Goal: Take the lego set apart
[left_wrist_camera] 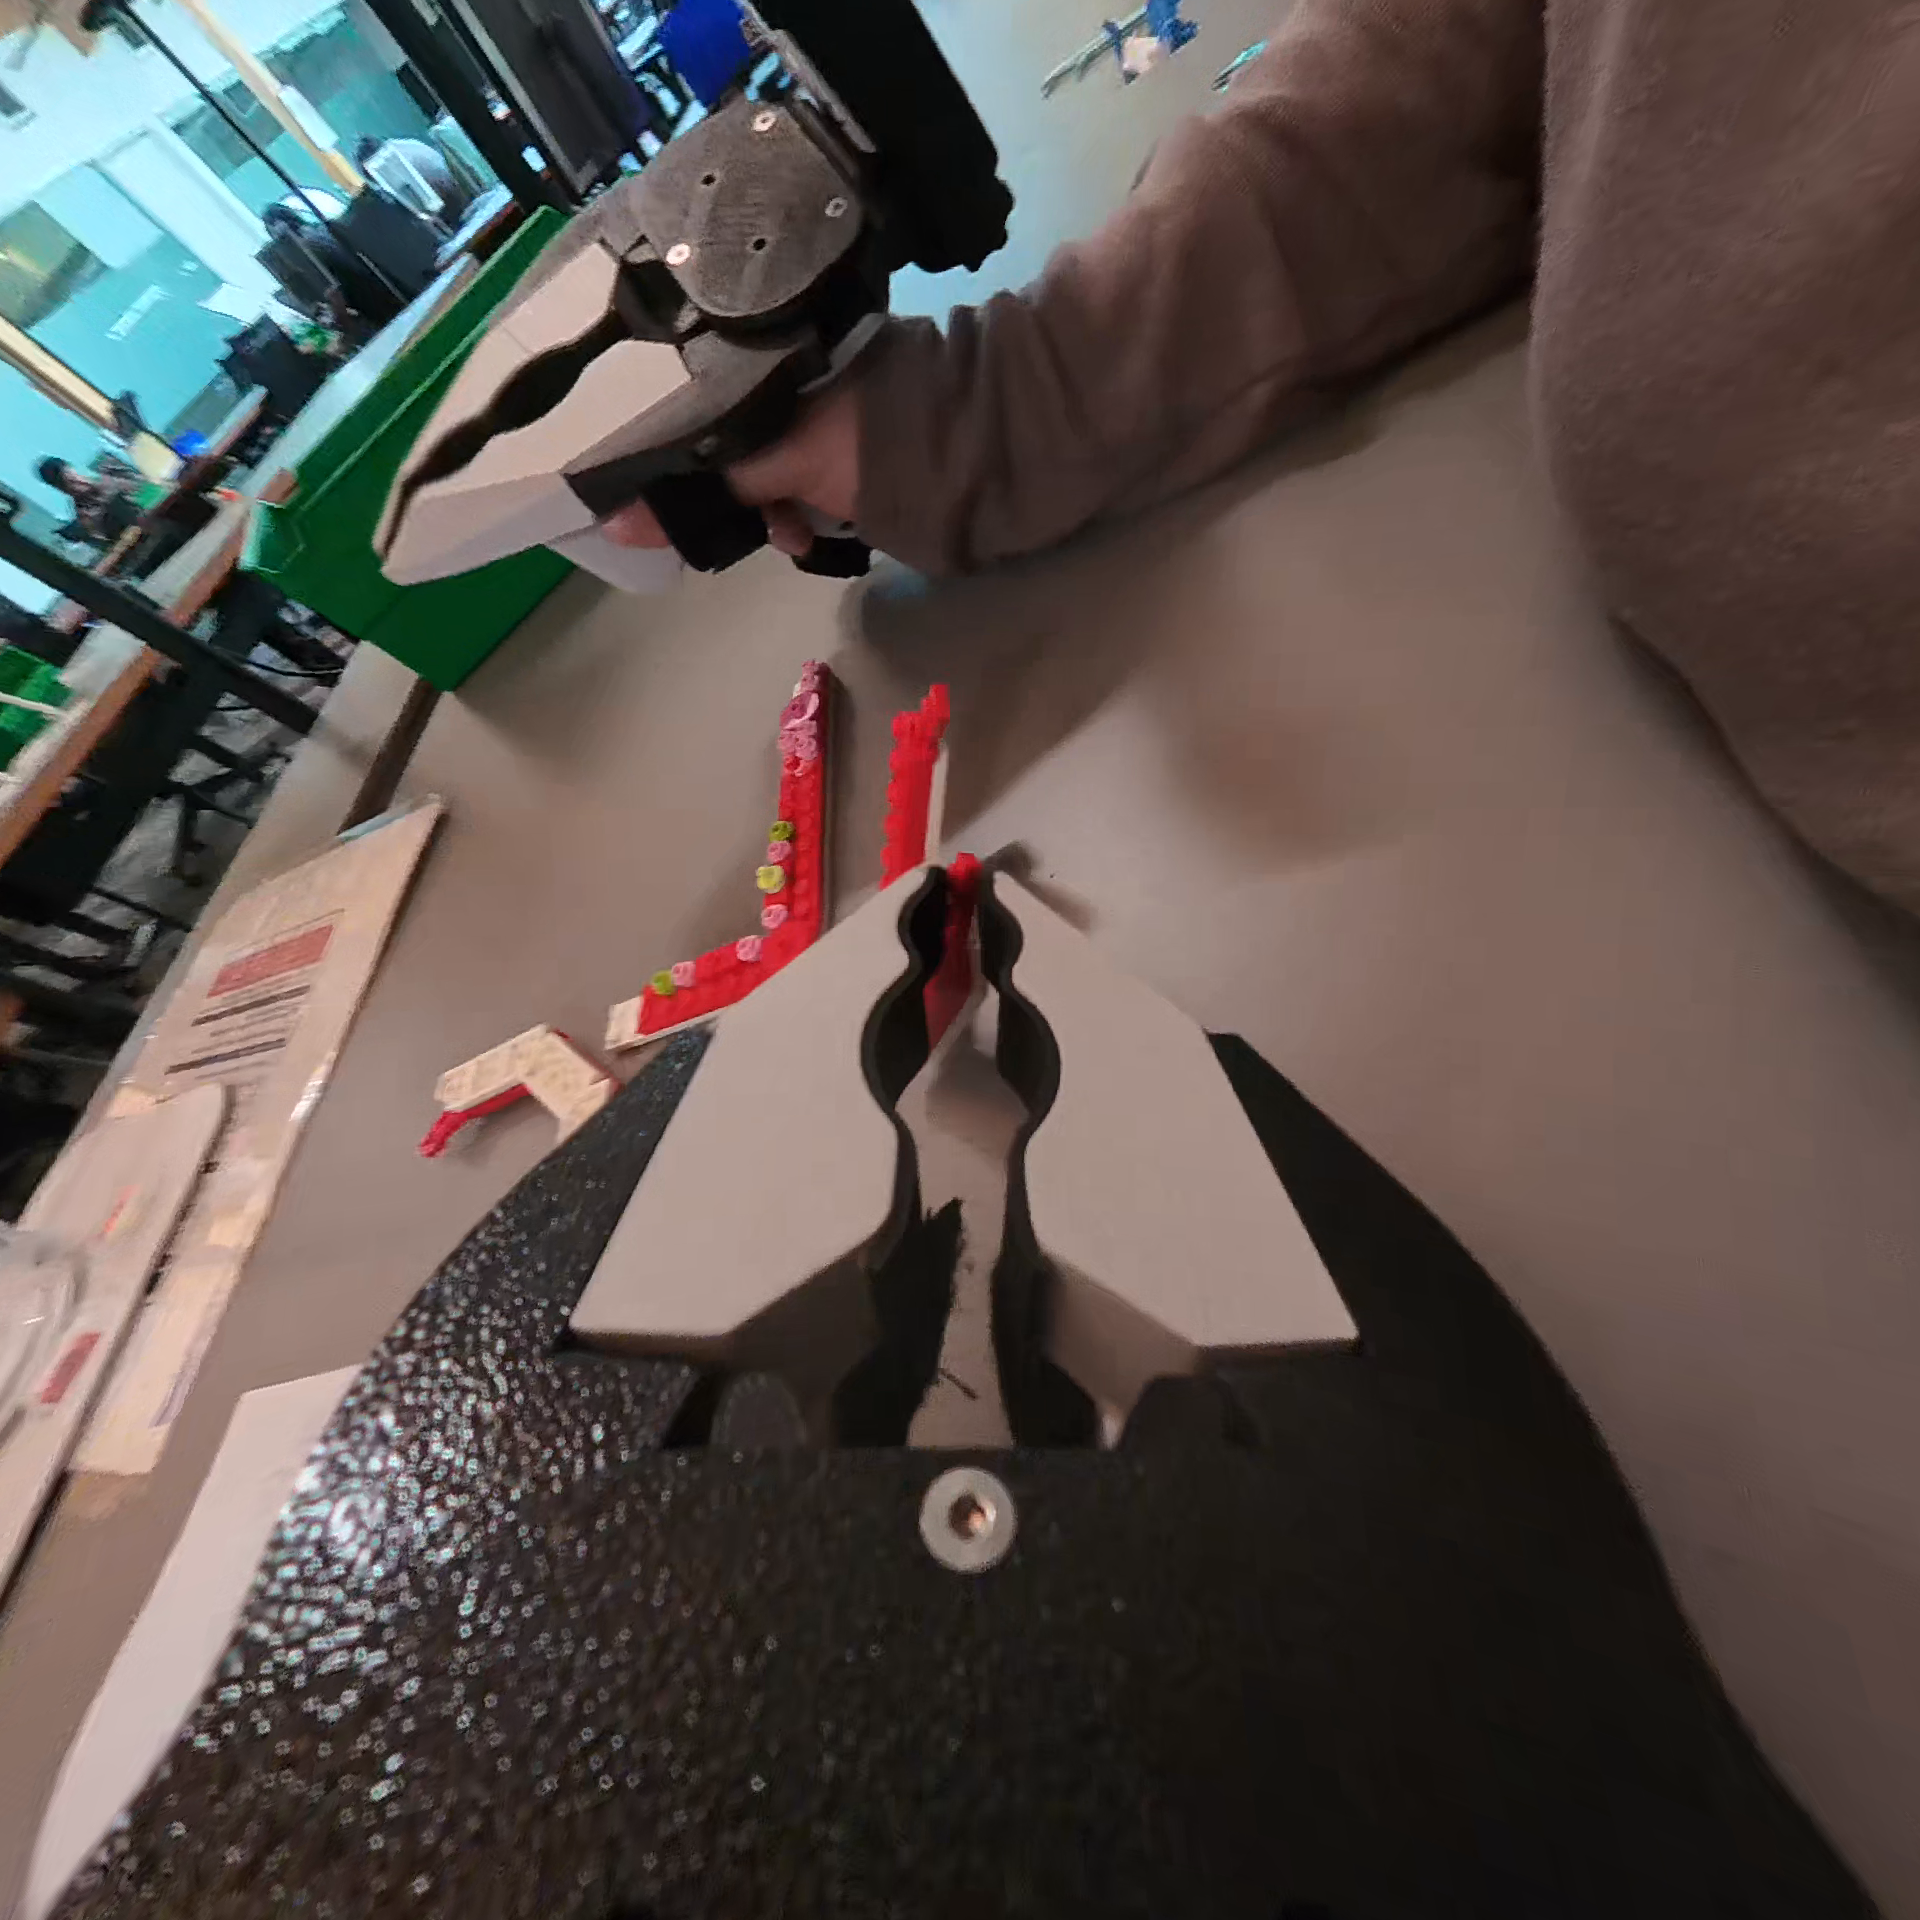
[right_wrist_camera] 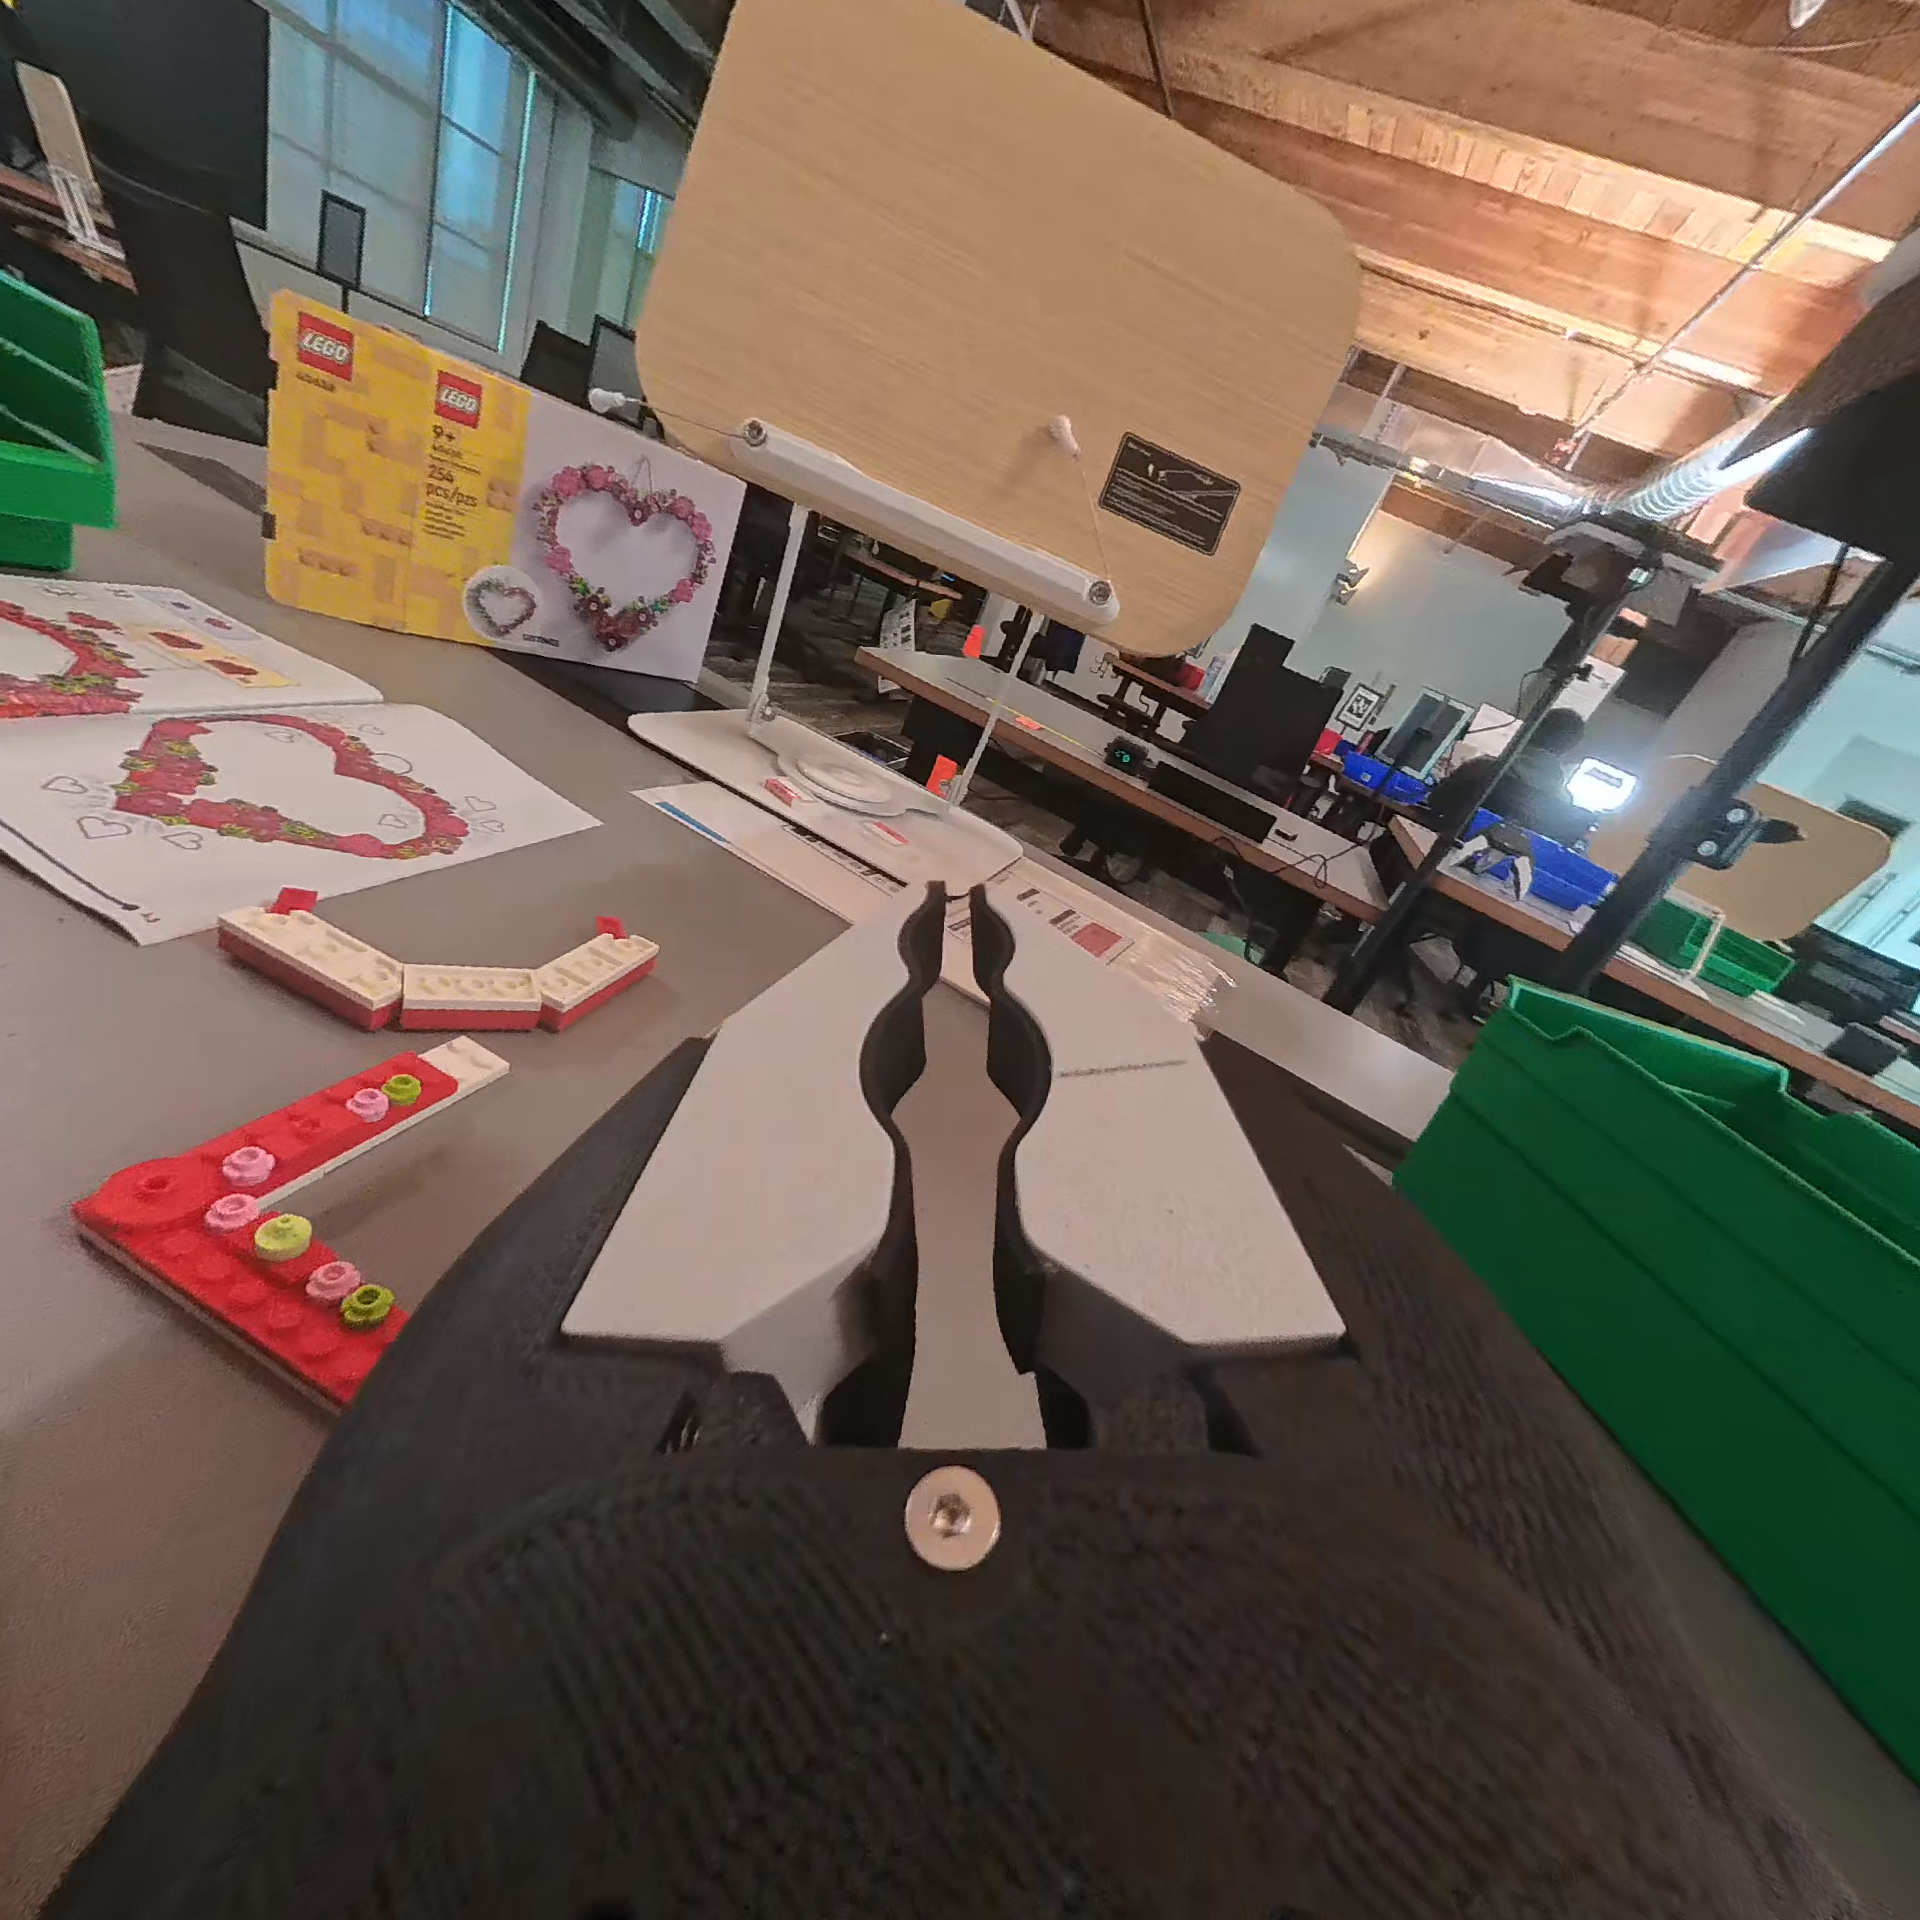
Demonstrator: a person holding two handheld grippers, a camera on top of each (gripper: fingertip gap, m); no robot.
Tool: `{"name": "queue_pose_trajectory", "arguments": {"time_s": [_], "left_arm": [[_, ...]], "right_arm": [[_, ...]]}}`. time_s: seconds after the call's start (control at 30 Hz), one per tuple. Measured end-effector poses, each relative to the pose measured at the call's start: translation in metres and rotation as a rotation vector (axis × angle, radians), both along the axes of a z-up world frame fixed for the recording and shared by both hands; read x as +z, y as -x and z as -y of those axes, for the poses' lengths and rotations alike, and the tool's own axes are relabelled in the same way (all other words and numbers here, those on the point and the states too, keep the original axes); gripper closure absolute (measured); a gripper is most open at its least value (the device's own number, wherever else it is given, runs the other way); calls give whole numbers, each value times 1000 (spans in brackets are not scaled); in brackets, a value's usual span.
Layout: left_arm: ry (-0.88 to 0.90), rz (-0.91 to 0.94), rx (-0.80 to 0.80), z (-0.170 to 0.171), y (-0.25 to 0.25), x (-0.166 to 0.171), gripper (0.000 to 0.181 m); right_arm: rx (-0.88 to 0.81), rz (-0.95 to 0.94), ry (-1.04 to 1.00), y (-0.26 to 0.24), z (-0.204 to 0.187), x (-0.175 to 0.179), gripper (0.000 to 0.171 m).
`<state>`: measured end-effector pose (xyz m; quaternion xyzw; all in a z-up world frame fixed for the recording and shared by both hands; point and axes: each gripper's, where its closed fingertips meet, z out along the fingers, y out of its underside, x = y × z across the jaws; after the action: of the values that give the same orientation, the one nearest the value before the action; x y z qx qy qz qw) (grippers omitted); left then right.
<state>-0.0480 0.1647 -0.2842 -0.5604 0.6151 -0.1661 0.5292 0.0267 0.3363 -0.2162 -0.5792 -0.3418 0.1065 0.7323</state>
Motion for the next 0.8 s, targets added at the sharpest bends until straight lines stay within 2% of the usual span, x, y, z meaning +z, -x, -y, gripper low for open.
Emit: {"name": "queue_pose_trajectory", "arguments": {"time_s": [0.3,0.37,0.47,0.6,0.67,0.8], "left_arm": [[237,194,-135,16,-3,14,153],[251,277,-125,12,1,26,144],[232,395,-57,-3,14,43,142],[230,533,59,-26,37,59,146],[265,594,76,-32,44,63,146],[286,616,162,-49,51,61,146]], "right_arm": [[43,-4,53,5,1,-5,169],[108,-24,116,12,5,-8,169],[287,-2,269,26,15,-19,153],[637,238,592,29,55,-60,146],[691,331,662,15,66,-75,139],[728,401,661,-3,72,-83,146]]}}
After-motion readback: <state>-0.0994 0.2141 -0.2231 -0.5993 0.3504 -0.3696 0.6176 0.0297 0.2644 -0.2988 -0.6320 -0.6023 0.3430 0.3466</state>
